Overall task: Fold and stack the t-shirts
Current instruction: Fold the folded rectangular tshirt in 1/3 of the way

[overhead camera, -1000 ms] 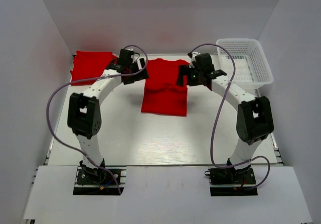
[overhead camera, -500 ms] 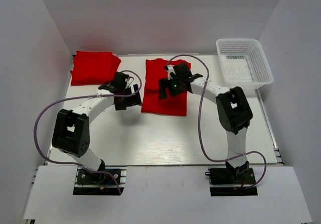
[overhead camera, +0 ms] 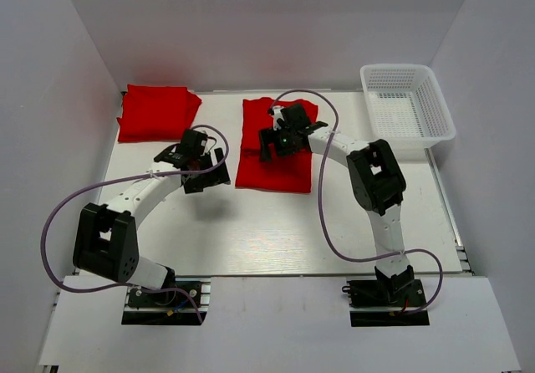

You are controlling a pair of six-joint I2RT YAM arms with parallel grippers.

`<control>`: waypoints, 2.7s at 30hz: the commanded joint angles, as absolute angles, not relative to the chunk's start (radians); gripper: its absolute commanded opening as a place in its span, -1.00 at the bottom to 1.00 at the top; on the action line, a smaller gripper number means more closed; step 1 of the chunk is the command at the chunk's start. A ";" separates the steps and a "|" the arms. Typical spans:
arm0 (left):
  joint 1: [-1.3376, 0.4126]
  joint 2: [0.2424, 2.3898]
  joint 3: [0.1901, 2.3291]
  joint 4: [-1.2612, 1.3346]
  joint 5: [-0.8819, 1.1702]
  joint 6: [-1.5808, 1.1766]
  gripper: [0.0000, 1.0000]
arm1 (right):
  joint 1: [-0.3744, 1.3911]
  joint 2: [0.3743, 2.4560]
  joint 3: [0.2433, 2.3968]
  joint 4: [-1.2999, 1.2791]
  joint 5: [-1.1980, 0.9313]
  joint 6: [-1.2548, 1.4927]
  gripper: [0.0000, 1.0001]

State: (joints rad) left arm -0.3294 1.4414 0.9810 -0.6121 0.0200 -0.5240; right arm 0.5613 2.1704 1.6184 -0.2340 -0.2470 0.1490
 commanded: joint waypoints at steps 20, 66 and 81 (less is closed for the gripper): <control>-0.328 1.374 0.966 -0.647 -0.018 -0.522 1.00 | 0.542 2.348 1.945 -0.112 0.055 0.020 0.81; -0.328 1.430 0.960 -0.646 0.009 -0.474 1.00 | 0.563 2.299 1.769 0.018 -0.038 0.097 0.81; -0.328 1.431 0.985 -0.632 0.018 -0.431 1.00 | 0.541 2.294 1.953 -0.078 0.274 0.109 0.81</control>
